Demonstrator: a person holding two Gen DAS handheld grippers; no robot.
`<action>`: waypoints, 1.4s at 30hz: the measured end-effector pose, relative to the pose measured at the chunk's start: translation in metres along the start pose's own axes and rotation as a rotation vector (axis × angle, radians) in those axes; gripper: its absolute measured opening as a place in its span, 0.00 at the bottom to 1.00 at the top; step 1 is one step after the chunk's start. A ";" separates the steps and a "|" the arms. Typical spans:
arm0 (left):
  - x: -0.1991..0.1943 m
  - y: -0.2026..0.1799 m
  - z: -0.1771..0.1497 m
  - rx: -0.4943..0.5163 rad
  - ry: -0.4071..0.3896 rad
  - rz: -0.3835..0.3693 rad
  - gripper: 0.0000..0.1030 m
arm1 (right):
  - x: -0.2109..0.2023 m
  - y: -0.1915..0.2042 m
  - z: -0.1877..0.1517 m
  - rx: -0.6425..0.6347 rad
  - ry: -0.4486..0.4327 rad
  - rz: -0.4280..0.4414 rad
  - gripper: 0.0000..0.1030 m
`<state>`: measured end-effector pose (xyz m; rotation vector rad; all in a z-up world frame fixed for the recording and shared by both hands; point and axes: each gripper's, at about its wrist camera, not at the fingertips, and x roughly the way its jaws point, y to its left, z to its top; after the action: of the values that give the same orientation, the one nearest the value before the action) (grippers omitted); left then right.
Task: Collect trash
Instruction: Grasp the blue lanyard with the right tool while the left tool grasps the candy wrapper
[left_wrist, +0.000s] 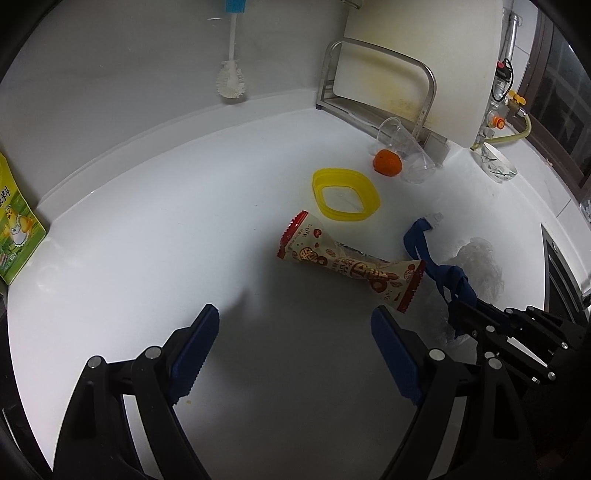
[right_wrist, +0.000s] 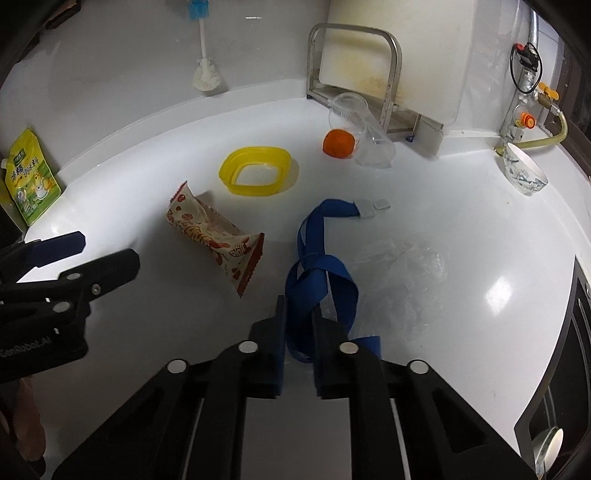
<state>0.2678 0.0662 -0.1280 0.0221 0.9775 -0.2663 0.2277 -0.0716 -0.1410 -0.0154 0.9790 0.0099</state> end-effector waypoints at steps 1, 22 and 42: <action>0.000 -0.001 0.000 -0.001 0.000 -0.001 0.80 | -0.003 0.000 0.000 0.000 -0.009 0.003 0.06; 0.021 -0.038 0.028 -0.109 -0.006 0.021 0.85 | -0.098 -0.081 -0.008 0.197 -0.193 -0.070 0.05; 0.068 -0.043 0.030 -0.133 0.071 0.077 0.32 | -0.103 -0.094 -0.038 0.264 -0.185 -0.054 0.05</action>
<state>0.3187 0.0063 -0.1627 -0.0522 1.0610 -0.1304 0.1406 -0.1666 -0.0758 0.1988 0.7890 -0.1647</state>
